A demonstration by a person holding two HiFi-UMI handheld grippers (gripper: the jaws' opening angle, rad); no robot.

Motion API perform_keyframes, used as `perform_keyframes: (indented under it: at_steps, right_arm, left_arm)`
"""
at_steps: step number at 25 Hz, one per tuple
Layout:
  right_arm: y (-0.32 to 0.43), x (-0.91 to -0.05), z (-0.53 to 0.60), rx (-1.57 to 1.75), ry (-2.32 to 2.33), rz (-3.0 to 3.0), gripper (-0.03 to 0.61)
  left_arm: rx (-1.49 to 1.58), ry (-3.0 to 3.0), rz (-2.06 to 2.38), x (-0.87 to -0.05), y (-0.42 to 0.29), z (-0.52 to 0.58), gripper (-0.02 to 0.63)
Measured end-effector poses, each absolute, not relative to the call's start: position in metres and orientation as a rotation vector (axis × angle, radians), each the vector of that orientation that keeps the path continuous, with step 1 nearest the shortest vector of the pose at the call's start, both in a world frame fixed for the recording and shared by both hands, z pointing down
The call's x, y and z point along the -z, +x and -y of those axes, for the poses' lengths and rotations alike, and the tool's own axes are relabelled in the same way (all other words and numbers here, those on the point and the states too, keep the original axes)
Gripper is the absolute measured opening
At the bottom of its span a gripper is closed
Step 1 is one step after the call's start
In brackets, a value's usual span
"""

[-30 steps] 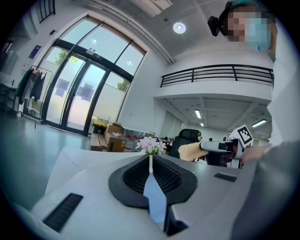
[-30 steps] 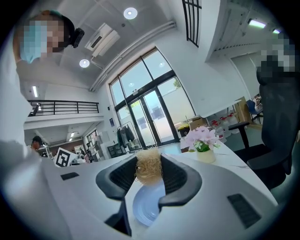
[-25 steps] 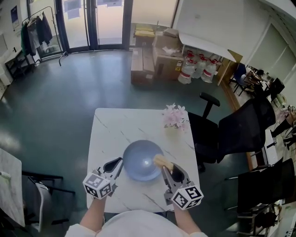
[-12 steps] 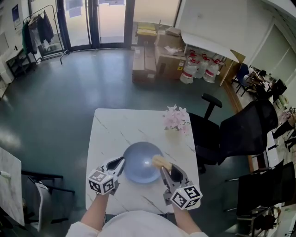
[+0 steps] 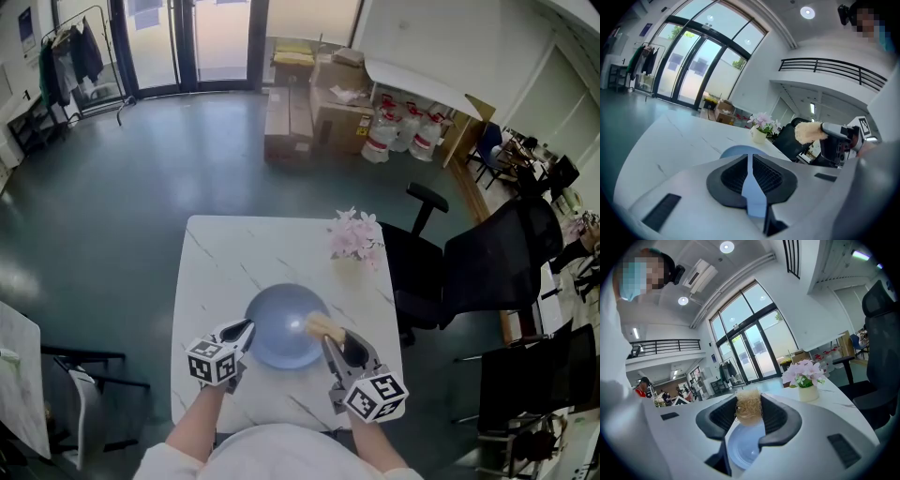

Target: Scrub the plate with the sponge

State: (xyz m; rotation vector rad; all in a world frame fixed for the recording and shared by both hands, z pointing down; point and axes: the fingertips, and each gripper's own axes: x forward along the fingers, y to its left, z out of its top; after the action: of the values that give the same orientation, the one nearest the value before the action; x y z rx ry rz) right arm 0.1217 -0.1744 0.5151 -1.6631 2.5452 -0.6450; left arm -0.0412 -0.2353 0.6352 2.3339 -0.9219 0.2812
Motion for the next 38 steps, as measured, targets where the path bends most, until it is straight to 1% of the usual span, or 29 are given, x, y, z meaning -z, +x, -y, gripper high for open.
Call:
perform_keyframes:
  at_steps: [16,17,21,23,28,38]
  right_arm:
    - [0.117,-0.523,0.175,0.680,-1.667,-2.563,0.150]
    - [0.117,-0.524,0.175,0.682,-1.669,-2.564,0.150]
    - [0.117,-0.524,0.175,0.686,-1.670,-2.565,0.150]
    - [0.118,-0.525,0.175,0.690,-1.671,-2.567,0.150]
    - [0.119,-0.529,0.174,0.695,-1.668,-2.563,0.150]
    - [0.123,-0.531,0.173,0.700,-1.672,-2.559,0.150]
  left_arm:
    - [-0.301,2.060,0.966,-0.694,-0.061,0.235,0.046]
    - [-0.306,2.048,0.971,-0.696,-0.062,0.235,0.054]
    - [-0.320,2.005,0.989,-0.705,-0.064,0.236,0.152]
    - [-0.319,1.986,0.986,-0.709,-0.062,0.237,0.171]
    - [-0.345,1.941,0.982,-0.720,-0.060,0.242,0.202]
    - [-0.429,1.896,0.934,-0.731,-0.047,0.248,0.204]
